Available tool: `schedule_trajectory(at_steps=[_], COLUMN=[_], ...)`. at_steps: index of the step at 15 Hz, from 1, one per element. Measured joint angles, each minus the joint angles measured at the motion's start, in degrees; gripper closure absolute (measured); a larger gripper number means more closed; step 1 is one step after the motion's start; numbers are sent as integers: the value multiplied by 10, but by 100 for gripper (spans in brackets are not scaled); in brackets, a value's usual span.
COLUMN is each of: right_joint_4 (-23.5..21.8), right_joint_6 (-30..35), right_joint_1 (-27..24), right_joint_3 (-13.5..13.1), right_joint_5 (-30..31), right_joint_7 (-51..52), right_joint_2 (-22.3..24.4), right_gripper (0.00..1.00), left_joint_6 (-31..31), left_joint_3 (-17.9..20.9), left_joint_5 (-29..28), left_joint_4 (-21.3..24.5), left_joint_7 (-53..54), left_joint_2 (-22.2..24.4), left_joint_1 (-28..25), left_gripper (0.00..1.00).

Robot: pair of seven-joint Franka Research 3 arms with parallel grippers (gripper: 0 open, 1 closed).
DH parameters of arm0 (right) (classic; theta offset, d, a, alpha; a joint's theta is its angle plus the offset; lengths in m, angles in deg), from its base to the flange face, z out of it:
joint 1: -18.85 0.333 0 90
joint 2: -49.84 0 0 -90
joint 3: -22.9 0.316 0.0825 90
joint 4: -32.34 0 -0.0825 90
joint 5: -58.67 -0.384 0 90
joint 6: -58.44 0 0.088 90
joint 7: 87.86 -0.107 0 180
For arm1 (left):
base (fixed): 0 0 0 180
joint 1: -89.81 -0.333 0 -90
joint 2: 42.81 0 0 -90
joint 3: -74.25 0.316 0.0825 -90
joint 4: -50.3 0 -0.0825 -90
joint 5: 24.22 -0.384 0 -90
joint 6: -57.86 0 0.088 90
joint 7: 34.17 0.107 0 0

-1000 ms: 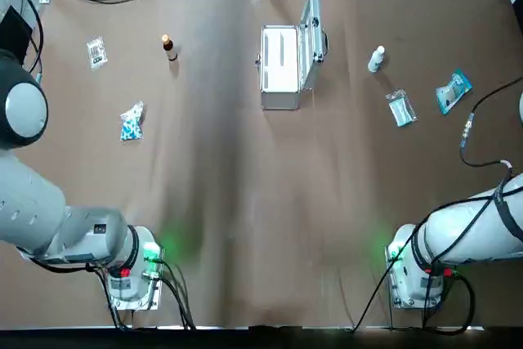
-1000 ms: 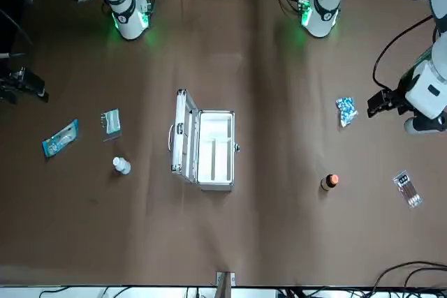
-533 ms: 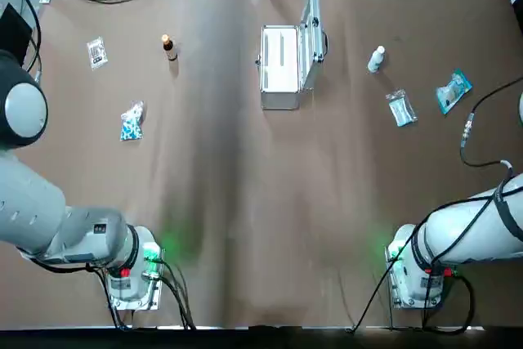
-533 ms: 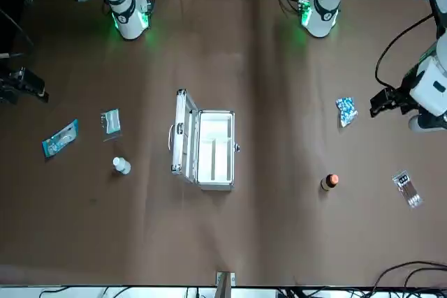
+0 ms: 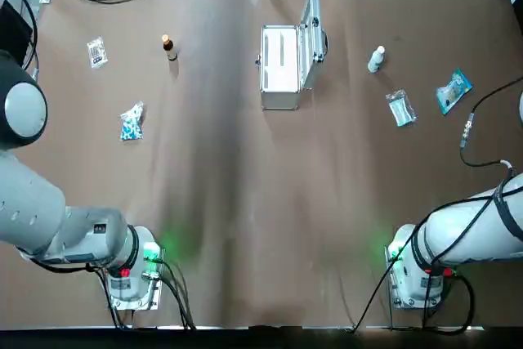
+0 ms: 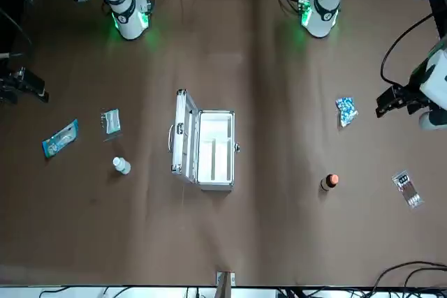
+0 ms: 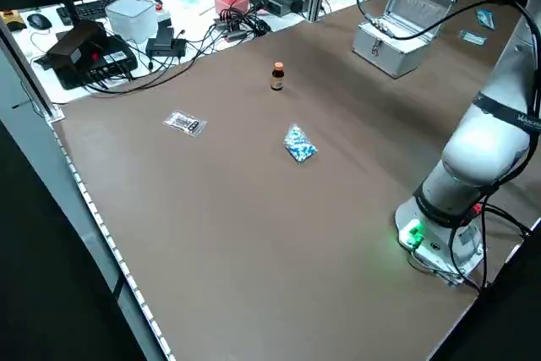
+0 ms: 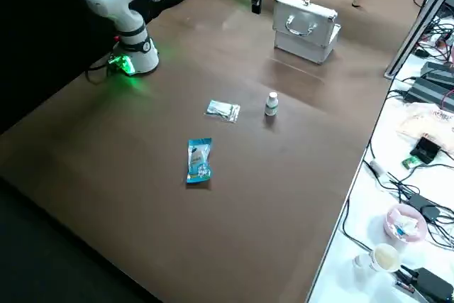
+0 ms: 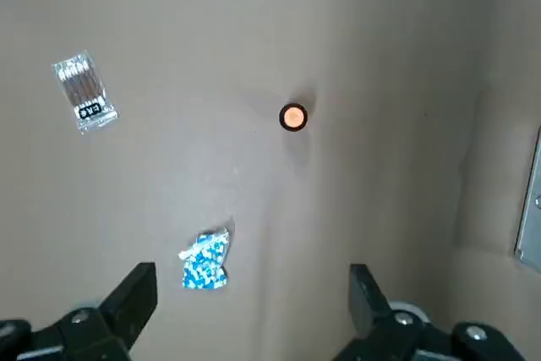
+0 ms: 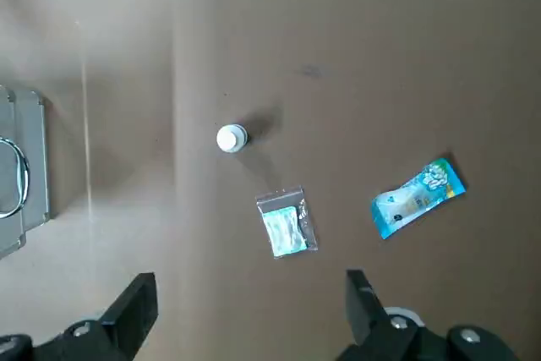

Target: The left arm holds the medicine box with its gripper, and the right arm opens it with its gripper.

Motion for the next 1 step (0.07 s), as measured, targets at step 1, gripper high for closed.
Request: schedule_trajectory(at_steps=[1], right_joint_4=[0], right_joint_6=[0], right_joint_1=[0], right_joint_3=[0], right_joint_5=[0], right_joint_7=[0], right_joint_2=[0], right_gripper=[2], left_joint_6=[0], left_joint_3=[0], left_joint_5=[0], left_joint_4=[-2], left_joint_7=[0], left_joint_2=[1], left_joint_1=[0], left_gripper=[0])
